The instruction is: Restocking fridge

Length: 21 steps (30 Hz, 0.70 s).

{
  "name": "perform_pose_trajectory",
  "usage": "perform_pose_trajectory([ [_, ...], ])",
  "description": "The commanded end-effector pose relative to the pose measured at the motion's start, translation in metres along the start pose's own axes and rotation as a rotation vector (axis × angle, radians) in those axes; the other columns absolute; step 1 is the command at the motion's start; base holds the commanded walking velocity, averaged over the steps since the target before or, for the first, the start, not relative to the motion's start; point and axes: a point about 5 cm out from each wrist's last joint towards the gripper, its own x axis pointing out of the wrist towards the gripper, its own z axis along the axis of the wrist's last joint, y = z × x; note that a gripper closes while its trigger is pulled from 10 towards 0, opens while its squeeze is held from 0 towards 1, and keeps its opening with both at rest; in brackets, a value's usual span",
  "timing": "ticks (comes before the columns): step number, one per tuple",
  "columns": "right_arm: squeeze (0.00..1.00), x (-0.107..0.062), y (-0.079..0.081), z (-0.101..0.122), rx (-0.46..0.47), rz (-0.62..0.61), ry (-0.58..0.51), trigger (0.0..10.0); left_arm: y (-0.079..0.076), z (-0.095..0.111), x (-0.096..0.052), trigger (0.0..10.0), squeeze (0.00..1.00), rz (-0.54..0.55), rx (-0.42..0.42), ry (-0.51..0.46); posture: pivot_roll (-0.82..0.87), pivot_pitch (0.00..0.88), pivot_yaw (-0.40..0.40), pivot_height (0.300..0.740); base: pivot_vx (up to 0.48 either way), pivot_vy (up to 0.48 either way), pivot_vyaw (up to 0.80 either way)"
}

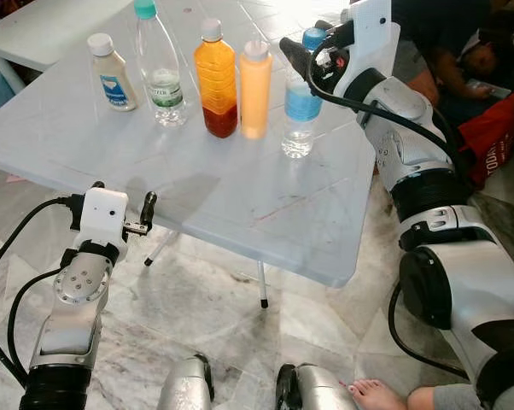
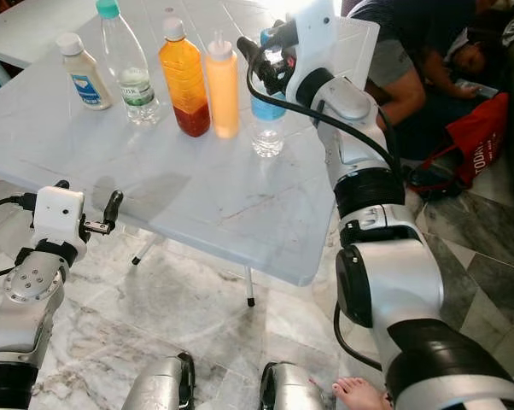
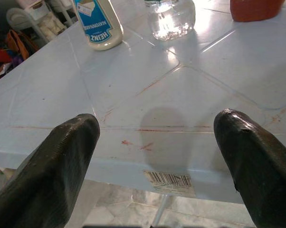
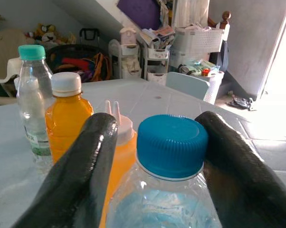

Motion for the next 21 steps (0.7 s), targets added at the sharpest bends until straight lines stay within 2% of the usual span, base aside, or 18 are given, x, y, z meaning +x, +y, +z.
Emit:
perform_pose_trajectory([
  [1,0.00,0.004,0.000,0.008,0.009,0.003,-0.015,0.0,0.002,-0.003,-0.002,10.0,0.00,-0.007,0.012,0.016,0.08,0.155,0.002,0.740,0.000,0.000,0.00],
  [11,0.00,-0.003,-0.007,0.000,0.014,-0.011,0.009,0.0,-0.001,-0.003,0.000,10.0,0.00,-0.008,0.005,0.014,0.07,0.147,-0.005,0.740,0.000,0.000,0.00],
  [15,0.00,-0.009,-0.006,0.000,0.026,-0.003,-0.019,0.0,0.001,-0.003,0.003,10.0,0.00,0.003,0.003,0.011,0.07,0.140,-0.012,0.740,0.000,0.000,0.00],
  [21,0.00,-0.020,0.011,0.002,0.061,0.023,-0.082,0.0,0.002,0.000,0.005,10.0,0.00,0.011,0.008,0.002,0.06,0.147,-0.019,0.740,0.000,0.000,0.00],
])
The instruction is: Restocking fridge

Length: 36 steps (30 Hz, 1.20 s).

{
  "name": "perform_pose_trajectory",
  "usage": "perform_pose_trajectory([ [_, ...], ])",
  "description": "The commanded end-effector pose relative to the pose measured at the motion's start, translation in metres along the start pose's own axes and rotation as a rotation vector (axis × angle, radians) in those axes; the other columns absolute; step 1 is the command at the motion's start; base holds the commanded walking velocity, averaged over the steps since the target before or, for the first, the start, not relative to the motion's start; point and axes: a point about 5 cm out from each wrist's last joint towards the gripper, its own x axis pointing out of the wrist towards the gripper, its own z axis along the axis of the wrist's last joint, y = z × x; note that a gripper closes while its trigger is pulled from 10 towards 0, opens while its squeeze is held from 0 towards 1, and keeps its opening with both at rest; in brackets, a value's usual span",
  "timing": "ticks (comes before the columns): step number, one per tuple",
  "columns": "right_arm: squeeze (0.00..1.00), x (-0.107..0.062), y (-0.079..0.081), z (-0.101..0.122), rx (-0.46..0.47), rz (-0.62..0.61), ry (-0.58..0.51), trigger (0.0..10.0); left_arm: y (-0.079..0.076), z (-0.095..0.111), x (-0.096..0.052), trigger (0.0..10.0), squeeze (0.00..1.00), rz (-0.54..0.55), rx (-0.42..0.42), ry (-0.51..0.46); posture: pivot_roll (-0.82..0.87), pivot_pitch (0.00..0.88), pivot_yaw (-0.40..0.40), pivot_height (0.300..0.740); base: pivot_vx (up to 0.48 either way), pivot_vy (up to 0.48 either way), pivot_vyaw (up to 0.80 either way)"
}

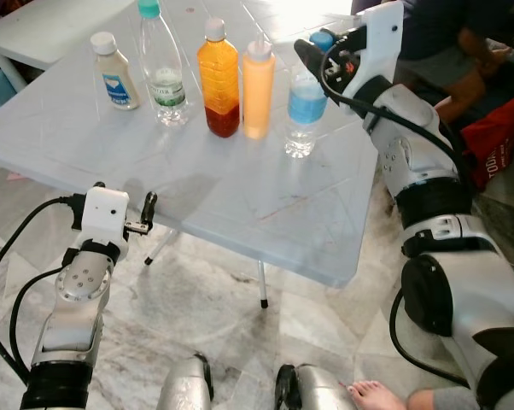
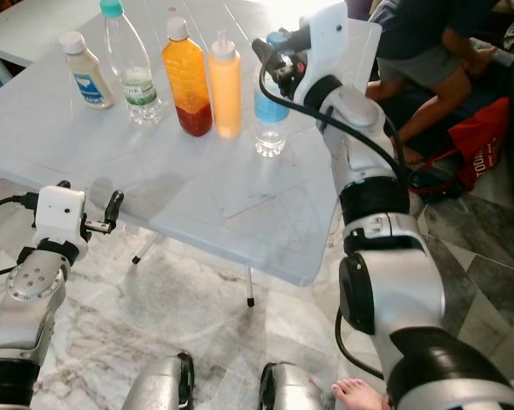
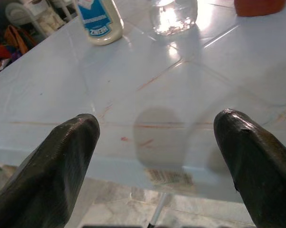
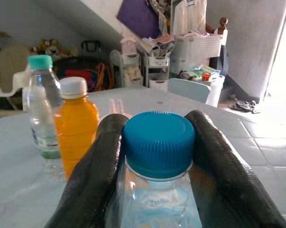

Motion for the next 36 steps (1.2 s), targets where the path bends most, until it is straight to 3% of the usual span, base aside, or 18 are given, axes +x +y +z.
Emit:
perform_pose_trajectory([
  [1,0.00,-0.004,0.012,0.006,0.024,0.020,-0.034,0.0,0.003,0.002,0.001,10.0,0.00,0.015,0.010,-0.005,0.05,0.145,-0.026,0.740,0.000,0.000,0.00],
  [6,0.00,-0.029,0.035,0.014,0.084,-0.017,-0.118,0.0,0.003,-0.006,-0.002,10.0,0.00,0.063,-0.022,0.015,0.03,0.134,-0.046,0.740,0.000,0.000,0.00],
  [7,0.00,-0.035,0.040,0.013,0.127,-0.031,-0.120,1.6,0.001,-0.007,-0.003,10.0,0.00,0.071,-0.035,0.018,0.02,0.122,-0.053,0.740,0.000,0.000,0.00],
  [9,0.00,-0.041,0.047,0.013,0.138,-0.037,-0.121,3.5,-0.001,-0.008,-0.004,10.0,0.00,0.076,-0.044,0.020,0.02,0.108,-0.060,0.740,0.000,0.000,0.00],
  [10,0.00,-0.044,0.050,0.013,0.135,-0.039,-0.121,3.5,-0.002,-0.009,-0.004,10.0,0.00,0.077,-0.047,0.021,0.02,0.108,-0.060,0.740,0.000,0.000,0.00],
  [11,0.00,-0.048,0.055,0.013,0.138,-0.035,-0.124,8.7,-0.004,-0.010,-0.005,10.0,0.00,0.078,-0.054,0.023,0.02,0.088,-0.064,0.740,0.000,0.000,0.00],
  [12,0.00,-0.053,0.060,0.011,0.145,-0.031,-0.127,9.7,-0.006,-0.013,-0.005,10.0,0.00,0.079,-0.063,0.028,0.01,0.065,-0.067,0.740,0.000,0.000,0.00],
  [19,0.00,-0.080,0.073,-0.014,0.160,-0.116,-0.081,10.0,-0.008,-0.014,0.004,10.0,0.00,0.094,-0.086,0.022,0.01,0.018,-0.069,0.740,0.000,0.000,0.20],
  [21,0.00,-0.092,0.073,-0.029,0.065,-0.162,-0.026,10.0,-0.010,-0.014,0.006,10.0,0.00,0.084,-0.128,0.020,0.00,0.002,-0.068,0.740,0.000,0.000,0.80],
  [26,0.00,-0.104,0.067,-0.042,0.035,-0.218,0.007,10.0,-0.014,-0.014,0.006,10.0,0.00,0.058,-0.163,0.012,0.00,0.000,-0.071,0.740,0.000,0.000,0.80],
  [29,0.00,-0.105,0.064,-0.042,0.030,-0.242,-0.001,10.0,-0.015,-0.013,0.006,10.0,0.00,0.047,-0.168,0.004,0.01,0.000,-0.073,0.740,0.000,0.000,0.80],
  [36,0.00,-0.087,0.064,-0.030,0.015,-0.216,-0.077,10.0,-0.012,-0.010,0.013,10.0,0.00,0.104,-0.158,-0.029,0.03,0.000,-0.093,0.740,0.000,0.000,0.80],
])
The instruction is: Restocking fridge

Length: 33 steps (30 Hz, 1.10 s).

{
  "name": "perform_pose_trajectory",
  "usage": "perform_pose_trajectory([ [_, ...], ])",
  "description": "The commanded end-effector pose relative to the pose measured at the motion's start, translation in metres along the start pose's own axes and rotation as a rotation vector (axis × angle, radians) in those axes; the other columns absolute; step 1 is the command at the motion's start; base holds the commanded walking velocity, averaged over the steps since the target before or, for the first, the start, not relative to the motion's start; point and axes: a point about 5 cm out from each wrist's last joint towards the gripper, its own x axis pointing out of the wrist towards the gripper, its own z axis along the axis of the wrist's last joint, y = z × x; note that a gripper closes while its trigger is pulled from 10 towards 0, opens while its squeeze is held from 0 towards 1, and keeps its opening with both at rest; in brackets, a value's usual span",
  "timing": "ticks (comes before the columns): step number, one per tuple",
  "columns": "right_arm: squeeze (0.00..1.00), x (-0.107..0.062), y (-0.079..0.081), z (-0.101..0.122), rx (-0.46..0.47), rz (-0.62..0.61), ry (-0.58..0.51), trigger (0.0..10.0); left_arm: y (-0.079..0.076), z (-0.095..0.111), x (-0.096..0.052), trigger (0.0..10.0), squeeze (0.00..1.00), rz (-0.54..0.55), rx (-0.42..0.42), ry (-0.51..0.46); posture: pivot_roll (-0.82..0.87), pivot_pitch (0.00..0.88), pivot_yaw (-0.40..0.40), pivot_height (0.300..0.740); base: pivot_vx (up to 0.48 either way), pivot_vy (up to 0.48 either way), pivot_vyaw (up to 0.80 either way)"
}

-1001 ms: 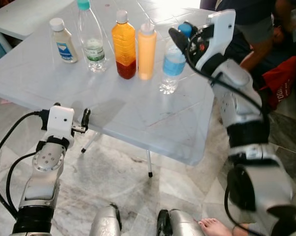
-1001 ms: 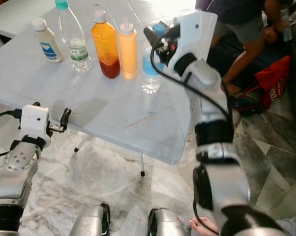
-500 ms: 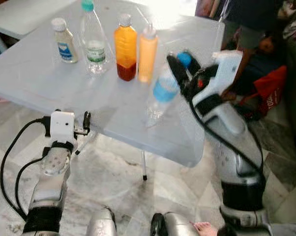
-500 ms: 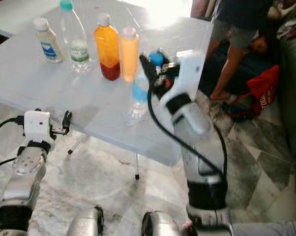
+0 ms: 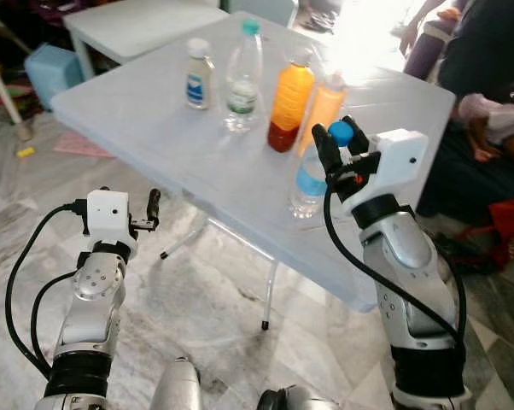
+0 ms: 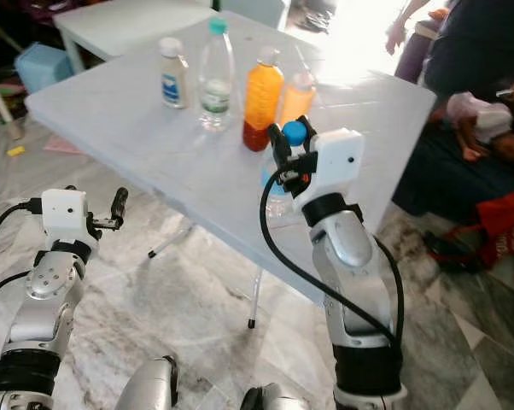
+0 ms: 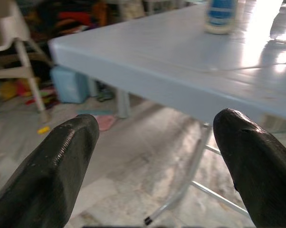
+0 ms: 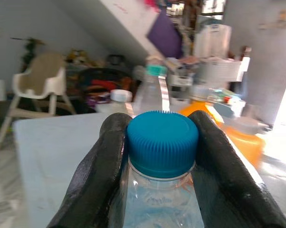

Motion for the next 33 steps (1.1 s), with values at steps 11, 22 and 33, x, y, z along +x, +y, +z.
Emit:
perform_pose_trajectory([
  [11,0.00,-0.012,-0.009,-0.024,-0.022,-0.021,0.045,10.0,-0.002,-0.008,-0.008,10.0,0.00,0.009,0.015,-0.026,0.05,0.000,-0.107,0.740,0.000,0.000,0.80],
  [22,0.00,-0.019,-0.029,-0.030,-0.004,-0.087,0.066,10.0,0.013,-0.011,-0.018,10.0,0.00,0.020,-0.028,-0.015,0.06,0.000,-0.105,0.740,0.000,0.000,0.80],
  [33,0.00,-0.014,-0.006,-0.027,0.043,-0.013,0.022,10.0,0.010,-0.012,-0.018,10.0,0.00,0.040,-0.059,-0.008,0.06,0.000,-0.111,0.740,0.000,0.000,0.80],
])
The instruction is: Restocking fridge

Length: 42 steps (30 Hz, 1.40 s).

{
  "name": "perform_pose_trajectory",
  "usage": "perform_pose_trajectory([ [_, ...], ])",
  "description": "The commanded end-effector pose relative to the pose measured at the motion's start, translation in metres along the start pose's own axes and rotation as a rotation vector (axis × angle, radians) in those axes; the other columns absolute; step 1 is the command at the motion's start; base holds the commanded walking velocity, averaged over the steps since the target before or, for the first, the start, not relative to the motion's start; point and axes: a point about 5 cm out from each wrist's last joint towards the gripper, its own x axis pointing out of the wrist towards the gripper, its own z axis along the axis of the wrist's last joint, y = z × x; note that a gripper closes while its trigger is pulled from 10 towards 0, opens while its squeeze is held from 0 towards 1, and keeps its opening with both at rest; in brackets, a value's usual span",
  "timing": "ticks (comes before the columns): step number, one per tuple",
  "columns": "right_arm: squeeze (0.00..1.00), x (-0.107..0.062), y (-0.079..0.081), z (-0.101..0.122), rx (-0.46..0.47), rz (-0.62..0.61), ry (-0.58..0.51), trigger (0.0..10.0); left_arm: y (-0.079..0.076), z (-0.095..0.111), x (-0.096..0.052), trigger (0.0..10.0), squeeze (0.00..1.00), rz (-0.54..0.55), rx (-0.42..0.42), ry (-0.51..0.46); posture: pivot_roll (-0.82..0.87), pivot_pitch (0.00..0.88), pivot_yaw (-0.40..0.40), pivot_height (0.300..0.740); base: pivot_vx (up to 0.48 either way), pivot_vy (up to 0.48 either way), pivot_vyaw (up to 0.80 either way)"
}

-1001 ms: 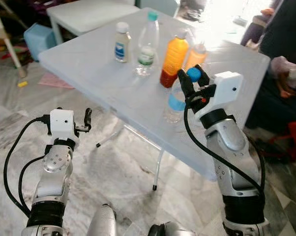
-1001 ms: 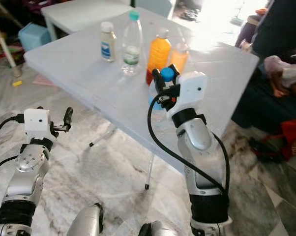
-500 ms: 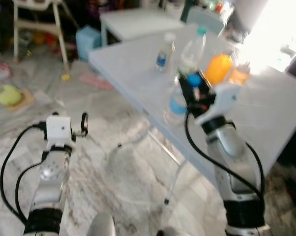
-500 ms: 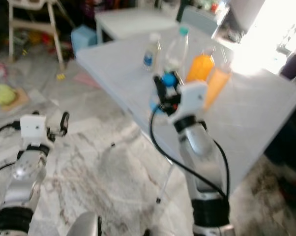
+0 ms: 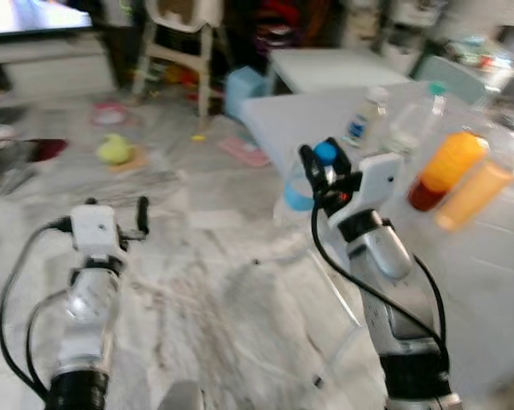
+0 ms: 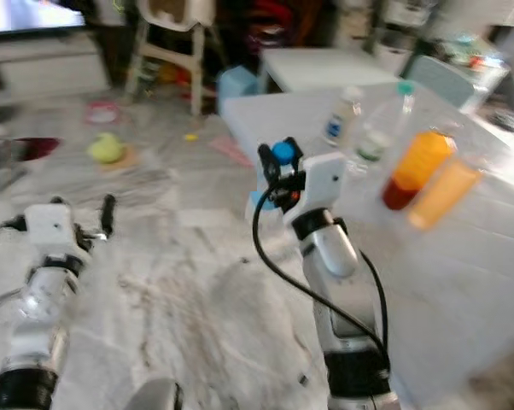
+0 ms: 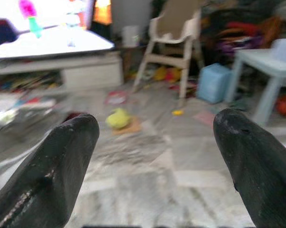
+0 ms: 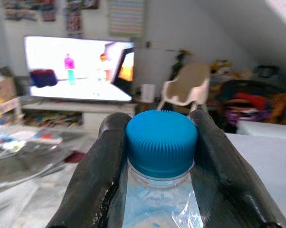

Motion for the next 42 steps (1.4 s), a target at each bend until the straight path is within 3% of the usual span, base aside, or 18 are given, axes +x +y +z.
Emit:
perform_pose_trajectory([
  [1,0.00,0.001,-0.002,0.004,0.006,-0.011,-0.021,10.0,0.003,0.000,-0.001,10.0,0.00,0.006,-0.003,0.011,0.06,0.000,-0.111,0.740,0.000,0.000,0.80],
  [8,0.00,-0.009,-0.011,-0.009,0.002,-0.060,0.034,10.0,0.007,-0.006,-0.010,10.0,0.00,0.015,0.017,0.036,0.07,0.000,-0.112,0.740,0.000,0.000,0.80],
  [13,0.00,-0.032,-0.022,-0.026,-0.041,-0.127,0.105,10.0,0.011,-0.009,-0.021,10.0,0.00,0.012,0.043,0.045,0.06,0.000,-0.091,0.740,0.000,0.000,0.46],
  [16,0.00,-0.038,-0.024,-0.030,-0.046,-0.147,0.125,10.0,0.011,-0.010,-0.023,10.0,0.00,0.010,0.046,0.049,0.05,0.000,-0.086,0.740,0.000,0.000,0.00],
  [19,0.00,-0.061,-0.038,-0.045,-0.017,-0.312,0.175,10.0,-0.004,-0.014,-0.023,10.0,0.00,-0.064,0.065,0.075,0.00,0.000,0.006,0.740,0.000,0.000,0.00],
  [23,0.00,-0.066,-0.043,-0.046,-0.033,-0.377,0.174,10.0,-0.010,-0.011,-0.014,10.0,0.00,-0.112,0.082,0.069,-0.02,0.000,0.040,0.740,0.000,0.000,0.00],
  [28,0.00,-0.068,-0.047,-0.048,-0.039,-0.442,0.189,10.0,-0.010,-0.004,-0.005,10.0,0.00,-0.125,0.082,0.057,-0.04,0.000,0.057,0.740,0.000,0.000,0.00],
  [32,0.00,-0.063,-0.044,-0.053,-0.130,-0.431,0.249,10.0,-0.011,-0.003,-0.003,10.0,0.00,-0.130,0.082,0.054,-0.04,0.000,0.049,0.740,0.000,0.000,0.00],
  [33,0.00,-0.063,-0.044,-0.053,-0.130,-0.431,0.249,10.0,-0.011,-0.003,-0.003,10.0,0.00,-0.130,0.082,0.054,-0.04,0.000,0.049,0.740,0.000,0.000,0.00],
  [35,0.00,-0.059,-0.043,-0.054,-0.017,-0.441,0.254,10.0,-0.009,-0.004,-0.004,10.0,0.00,-0.118,0.086,0.057,-0.03,0.000,0.021,0.740,0.000,0.000,0.00],
  [37,0.00,-0.057,-0.044,-0.052,-0.021,-0.455,0.250,10.0,-0.007,-0.005,-0.005,10.0,0.00,-0.112,0.088,0.058,-0.03,0.000,0.018,0.740,0.000,0.000,0.00],
  [39,0.00,-0.051,-0.042,-0.048,-0.081,-0.392,0.231,10.0,-0.003,-0.007,-0.005,10.0,0.00,-0.097,0.093,0.066,-0.04,0.000,0.004,0.740,0.000,0.000,0.00],
  [42,0.00,-0.051,-0.042,-0.047,-0.037,-0.367,0.230,10.0,0.002,-0.007,-0.004,10.0,0.00,-0.078,0.094,0.068,-0.03,0.000,-0.006,0.740,0.000,0.000,0.00],
])
